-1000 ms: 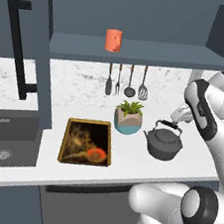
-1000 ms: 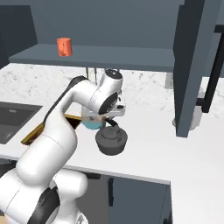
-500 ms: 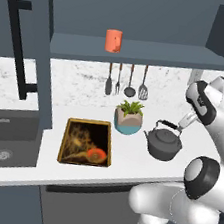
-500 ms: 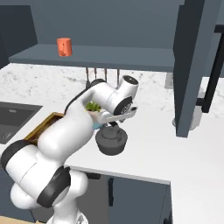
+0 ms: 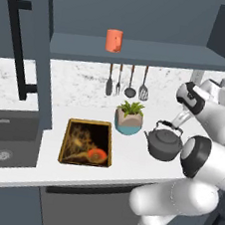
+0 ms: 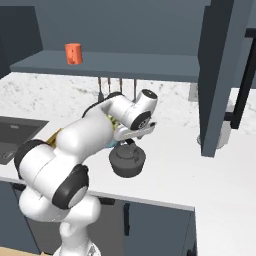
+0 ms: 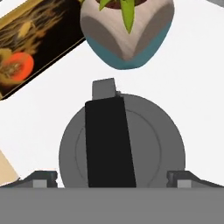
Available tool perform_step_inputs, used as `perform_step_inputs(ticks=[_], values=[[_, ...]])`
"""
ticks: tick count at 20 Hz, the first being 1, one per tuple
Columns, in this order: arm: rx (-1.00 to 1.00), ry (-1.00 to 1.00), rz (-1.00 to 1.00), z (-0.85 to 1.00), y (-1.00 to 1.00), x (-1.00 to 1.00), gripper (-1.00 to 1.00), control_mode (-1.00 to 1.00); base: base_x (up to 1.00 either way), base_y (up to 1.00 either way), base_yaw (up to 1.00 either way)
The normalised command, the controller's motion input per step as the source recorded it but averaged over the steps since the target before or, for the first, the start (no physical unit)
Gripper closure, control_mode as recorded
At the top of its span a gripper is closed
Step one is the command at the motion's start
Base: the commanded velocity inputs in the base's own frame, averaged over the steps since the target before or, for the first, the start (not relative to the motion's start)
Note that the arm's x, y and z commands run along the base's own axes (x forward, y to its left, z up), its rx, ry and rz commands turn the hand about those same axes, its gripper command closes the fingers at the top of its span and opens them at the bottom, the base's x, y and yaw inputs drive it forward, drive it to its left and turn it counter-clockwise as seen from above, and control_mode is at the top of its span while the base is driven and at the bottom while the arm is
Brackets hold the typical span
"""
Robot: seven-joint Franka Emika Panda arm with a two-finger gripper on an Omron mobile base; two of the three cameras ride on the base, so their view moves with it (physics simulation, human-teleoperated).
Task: Pick the kettle from the counter and place it on the tray. Then pick the mug from the cabinet and place it on the tray. Then close the cabinet doors.
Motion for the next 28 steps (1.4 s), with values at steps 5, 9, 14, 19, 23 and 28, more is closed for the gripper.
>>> perform_step_inputs(ticks=[5,9,14,19,23,28], values=[[0.00,0.00,0.00,-0.28,0.00,0.30,-1.00,-1.00,0.00,0.00,0.00],[-0.02,0.00,0.00,-0.27,0.10,0.01,1.00,-1.00,0.00,0.00,0.00],[-0.02,0.00,0.01,-0.15,0.04,-0.01,1.00,-1.00,0.00,0.00,0.00],[-0.01,0.03,0.03,-0.01,0.52,-0.20,1.00,-1.00,0.00,0.00,0.00],[-0.07,0.00,-0.01,0.19,1.00,-0.28,1.00,-1.00,0.00,0.00,0.00],[-0.09,-0.06,-0.08,0.49,1.00,-0.37,1.00,-1.00,0.00,0.00,0.00]])
